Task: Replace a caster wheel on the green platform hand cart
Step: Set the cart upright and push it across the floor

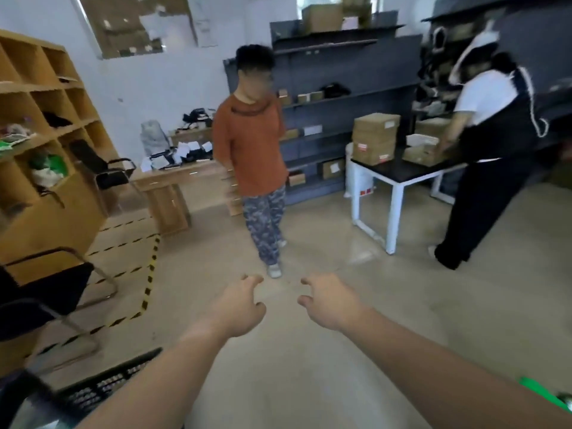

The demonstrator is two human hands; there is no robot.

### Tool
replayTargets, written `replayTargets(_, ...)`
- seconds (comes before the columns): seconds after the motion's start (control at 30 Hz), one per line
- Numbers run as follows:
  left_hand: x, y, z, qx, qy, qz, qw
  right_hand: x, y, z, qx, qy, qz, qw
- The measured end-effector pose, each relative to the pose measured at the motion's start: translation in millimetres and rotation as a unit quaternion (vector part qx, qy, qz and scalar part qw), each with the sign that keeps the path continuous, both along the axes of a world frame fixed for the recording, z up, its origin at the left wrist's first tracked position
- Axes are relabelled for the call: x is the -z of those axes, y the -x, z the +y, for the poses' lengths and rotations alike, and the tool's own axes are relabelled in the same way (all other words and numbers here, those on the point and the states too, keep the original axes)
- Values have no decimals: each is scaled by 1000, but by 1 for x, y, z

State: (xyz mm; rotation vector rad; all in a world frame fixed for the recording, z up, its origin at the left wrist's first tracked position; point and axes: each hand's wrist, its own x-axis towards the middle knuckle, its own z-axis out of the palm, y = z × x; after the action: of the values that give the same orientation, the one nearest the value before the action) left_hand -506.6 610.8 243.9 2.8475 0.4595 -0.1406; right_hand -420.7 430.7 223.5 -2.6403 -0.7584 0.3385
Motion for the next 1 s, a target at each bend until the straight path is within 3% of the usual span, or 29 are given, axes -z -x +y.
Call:
replayTargets(0.27,26,-223,-43,197,7,16,980,31,-154,-76,191,2,21,981)
replayTargets(0.53,81,-368,-143,357,26,88,930,75,-206,-170,392,-12,76,917)
replayTargets(0.73,136,-436,-248,527,8,153,836,113,-202,-228,559,1,117,821)
replayTargets(1.0,173,-468,-347,740,-72,197,640,154,-177,-219,759,-56,163,629)
